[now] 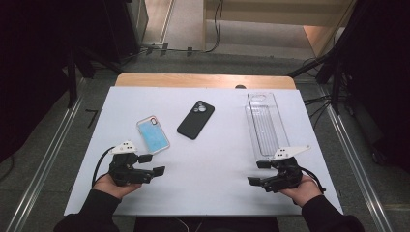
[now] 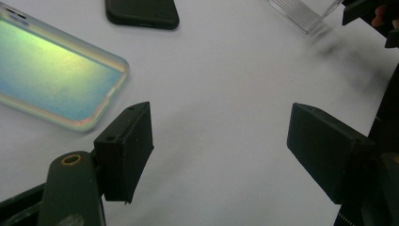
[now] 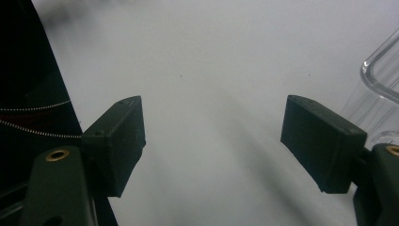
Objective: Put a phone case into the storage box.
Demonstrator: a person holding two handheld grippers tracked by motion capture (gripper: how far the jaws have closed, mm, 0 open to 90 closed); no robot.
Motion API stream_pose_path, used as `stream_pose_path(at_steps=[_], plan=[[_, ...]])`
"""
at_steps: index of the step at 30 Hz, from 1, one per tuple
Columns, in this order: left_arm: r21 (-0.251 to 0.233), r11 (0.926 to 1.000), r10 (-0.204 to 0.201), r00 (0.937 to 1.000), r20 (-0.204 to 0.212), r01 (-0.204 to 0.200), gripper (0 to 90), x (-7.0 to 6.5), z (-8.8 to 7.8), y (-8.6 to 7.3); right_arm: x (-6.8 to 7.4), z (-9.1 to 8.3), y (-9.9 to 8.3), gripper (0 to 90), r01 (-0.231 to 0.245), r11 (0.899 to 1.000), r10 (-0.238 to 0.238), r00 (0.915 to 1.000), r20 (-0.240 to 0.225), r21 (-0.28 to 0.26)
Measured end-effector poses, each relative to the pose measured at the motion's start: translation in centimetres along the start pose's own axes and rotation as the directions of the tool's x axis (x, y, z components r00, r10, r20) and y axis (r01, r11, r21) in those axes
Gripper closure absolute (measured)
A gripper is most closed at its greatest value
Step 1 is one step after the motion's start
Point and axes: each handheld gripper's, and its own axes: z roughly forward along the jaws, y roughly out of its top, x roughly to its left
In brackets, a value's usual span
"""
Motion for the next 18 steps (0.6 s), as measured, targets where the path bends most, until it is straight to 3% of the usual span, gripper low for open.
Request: stream_pose_path(at_steps=[3, 8, 18], plan=[[0.002, 1.0, -0.003, 0.9999, -0.014, 0.003, 23.4, 0.1, -0.2, 0.3, 0.0, 0.0, 0.0, 20.3, -0.001, 1.0, 0.001, 1.0, 0.001, 0.001], [-0.008, 0.9991, -0.042, 0.9988, -0.027, 0.041, 23.5, 0.4, -0.3, 1.2, 0.0, 0.0, 0.0, 20.3, -0.002, 1.0, 0.002, 1.0, 0.002, 0.001], [-0.003, 0.9987, -0.051, 0.9972, -0.055, 0.051, 24.0, 1.3, -0.2, 2.5, 0.0, 0.0, 0.0, 20.3, 0.004, 1.0, -0.004, 0.9999, -0.011, -0.002]])
